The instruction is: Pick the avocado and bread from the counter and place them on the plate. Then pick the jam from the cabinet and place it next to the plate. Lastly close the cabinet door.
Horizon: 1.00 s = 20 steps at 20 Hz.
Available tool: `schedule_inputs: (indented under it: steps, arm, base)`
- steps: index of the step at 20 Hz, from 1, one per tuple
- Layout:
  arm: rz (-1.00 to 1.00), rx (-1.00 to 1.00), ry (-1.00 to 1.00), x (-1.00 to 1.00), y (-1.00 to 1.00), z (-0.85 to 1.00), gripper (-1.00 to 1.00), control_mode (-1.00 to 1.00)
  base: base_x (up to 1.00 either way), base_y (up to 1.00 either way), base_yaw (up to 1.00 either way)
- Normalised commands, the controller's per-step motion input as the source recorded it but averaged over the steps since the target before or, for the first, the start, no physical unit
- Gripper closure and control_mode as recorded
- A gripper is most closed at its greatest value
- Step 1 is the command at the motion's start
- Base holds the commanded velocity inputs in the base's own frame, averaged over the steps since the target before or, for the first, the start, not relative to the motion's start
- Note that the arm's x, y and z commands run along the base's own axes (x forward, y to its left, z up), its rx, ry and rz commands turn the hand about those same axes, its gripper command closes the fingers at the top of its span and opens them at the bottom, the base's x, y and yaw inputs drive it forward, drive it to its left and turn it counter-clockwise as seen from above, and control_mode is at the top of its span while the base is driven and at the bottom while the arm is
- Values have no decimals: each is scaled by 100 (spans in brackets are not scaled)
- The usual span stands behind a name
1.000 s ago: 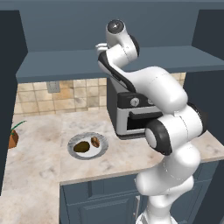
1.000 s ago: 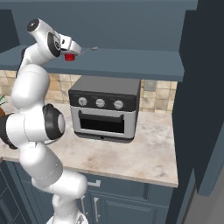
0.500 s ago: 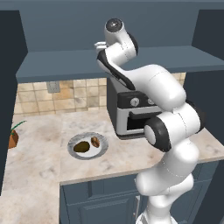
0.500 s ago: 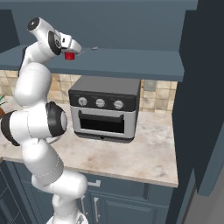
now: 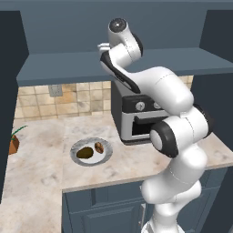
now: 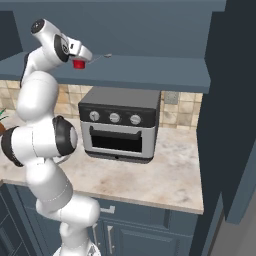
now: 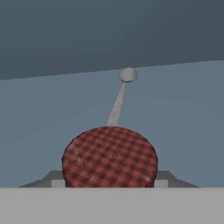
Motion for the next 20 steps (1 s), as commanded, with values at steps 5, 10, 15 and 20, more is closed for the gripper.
schedule_inputs:
  steps: [5,10,15,20]
  arm:
    - [-2,8,1,-27,0,-14,100,-100]
    - [0,15,-1,-52,0,-2,100,-100]
    - [0,14,-2,-64,0,-3,100,-100]
    - [1,11,-3,-73,0,-4,100,-100]
  base:
    - [0,0,0]
    - [0,0,0]
    - [0,0,0]
    - [0,0,0]
